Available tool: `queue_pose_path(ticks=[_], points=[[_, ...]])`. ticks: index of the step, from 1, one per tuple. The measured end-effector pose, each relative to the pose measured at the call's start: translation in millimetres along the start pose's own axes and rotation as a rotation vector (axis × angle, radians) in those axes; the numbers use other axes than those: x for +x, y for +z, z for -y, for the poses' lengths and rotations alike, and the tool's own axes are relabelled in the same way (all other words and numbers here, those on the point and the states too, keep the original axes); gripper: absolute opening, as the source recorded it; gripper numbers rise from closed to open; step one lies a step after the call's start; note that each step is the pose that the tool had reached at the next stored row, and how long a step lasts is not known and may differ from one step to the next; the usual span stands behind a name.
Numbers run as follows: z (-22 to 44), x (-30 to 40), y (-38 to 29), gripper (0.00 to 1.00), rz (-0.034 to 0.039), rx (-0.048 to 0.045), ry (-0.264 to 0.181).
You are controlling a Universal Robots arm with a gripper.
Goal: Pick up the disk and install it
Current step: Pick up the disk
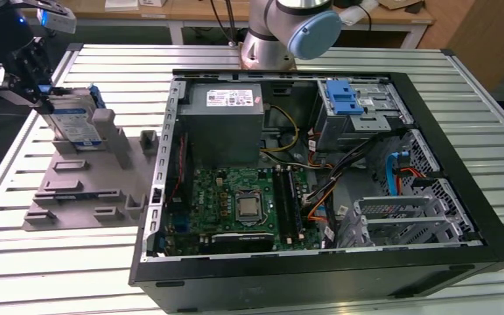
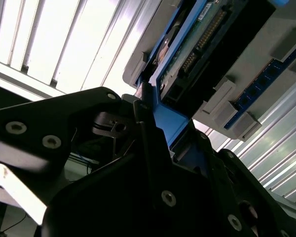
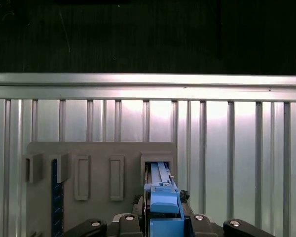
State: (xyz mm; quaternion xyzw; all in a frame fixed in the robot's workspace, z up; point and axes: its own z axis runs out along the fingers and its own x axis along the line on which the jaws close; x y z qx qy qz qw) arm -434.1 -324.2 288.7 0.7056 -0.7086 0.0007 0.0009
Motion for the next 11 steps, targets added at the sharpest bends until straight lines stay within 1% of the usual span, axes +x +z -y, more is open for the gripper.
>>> queue_pose_path(ticks=[10, 11], points=[[0.0, 0.0, 0.0, 0.37, 0.0, -0.0001, 0.006], [0.0, 0.0, 0.0, 0.38, -0.0001, -0.0001, 0.006]])
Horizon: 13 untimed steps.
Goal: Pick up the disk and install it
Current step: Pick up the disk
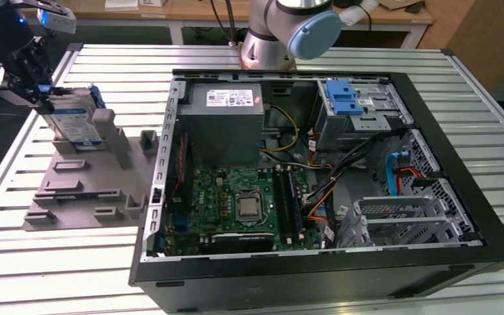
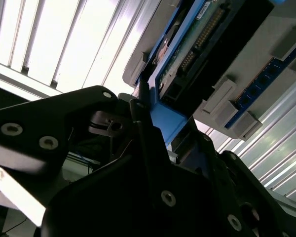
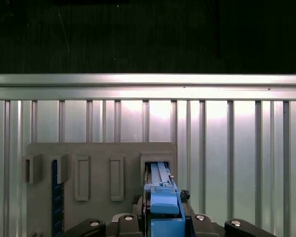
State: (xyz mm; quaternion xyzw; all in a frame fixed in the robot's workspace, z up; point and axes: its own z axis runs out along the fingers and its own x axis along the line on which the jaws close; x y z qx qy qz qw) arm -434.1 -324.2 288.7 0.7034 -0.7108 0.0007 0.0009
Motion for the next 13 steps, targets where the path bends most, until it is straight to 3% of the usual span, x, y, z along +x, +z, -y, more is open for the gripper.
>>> queue_pose_path(ticks=[1, 3, 4, 10, 13], points=[[0.0, 0.0, 0.0, 0.44, 0.0, 0.0, 0.0], [0.0, 0.0, 0.0, 0.44, 0.0, 0.0, 0.0], [0.0, 0.0, 0.0, 0.5, 0.0, 0.0, 0.0], [0.0, 0.0, 0.0, 0.5, 0.0, 0.0, 0.0], [0.0, 0.0, 0.0, 0.42, 0.0001, 0.0, 0.0]])
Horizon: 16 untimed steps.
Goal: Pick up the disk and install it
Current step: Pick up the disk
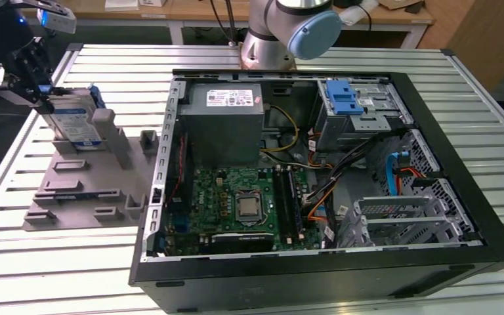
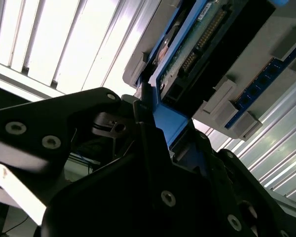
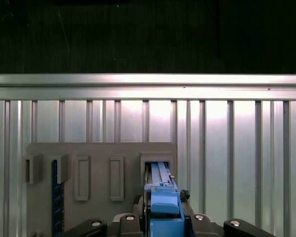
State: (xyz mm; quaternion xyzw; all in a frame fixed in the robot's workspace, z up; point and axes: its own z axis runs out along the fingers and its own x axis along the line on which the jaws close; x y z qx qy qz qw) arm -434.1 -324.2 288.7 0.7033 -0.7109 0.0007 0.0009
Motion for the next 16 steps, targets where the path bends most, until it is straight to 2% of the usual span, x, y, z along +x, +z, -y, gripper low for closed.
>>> queue_pose_path(ticks=[1, 9, 16], points=[[0.0, 0.0, 0.0, 0.36, 0.0, 0.0, 0.0], [0.0, 0.0, -0.5, 0.36, 0.0, 0.0001, 0.0], [0.0, 0.0, -7.4, 0.36, 0.0, 0.0001, 0.0]])
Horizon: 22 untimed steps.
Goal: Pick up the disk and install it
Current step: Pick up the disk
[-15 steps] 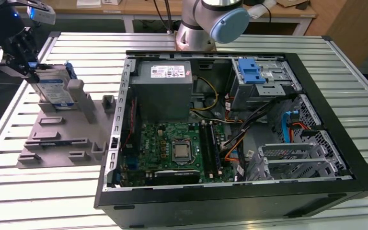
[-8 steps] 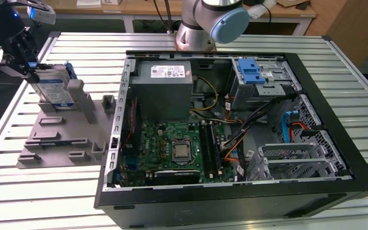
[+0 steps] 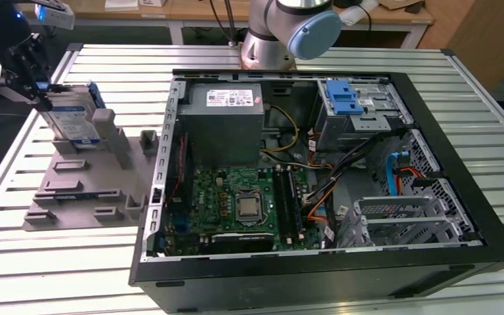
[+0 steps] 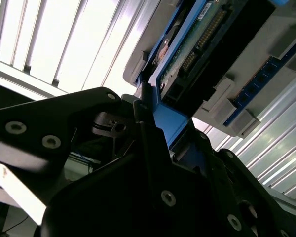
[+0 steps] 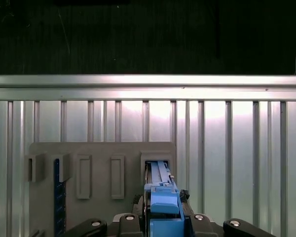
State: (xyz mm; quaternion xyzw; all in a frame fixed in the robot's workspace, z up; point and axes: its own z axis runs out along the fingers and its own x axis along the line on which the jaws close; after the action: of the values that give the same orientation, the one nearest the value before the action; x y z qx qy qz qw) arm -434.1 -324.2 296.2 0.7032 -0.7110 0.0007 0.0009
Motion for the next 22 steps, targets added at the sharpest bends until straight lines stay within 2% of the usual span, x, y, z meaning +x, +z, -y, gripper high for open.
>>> queue_pose_path(ticks=[10, 22], points=[[0.0, 0.0, -12.4, 0.36, 0.0, 0.0, 0.0], [0.0, 0.1, -15.9, 0.36, -0.0001, -0.0001, 0.0]])
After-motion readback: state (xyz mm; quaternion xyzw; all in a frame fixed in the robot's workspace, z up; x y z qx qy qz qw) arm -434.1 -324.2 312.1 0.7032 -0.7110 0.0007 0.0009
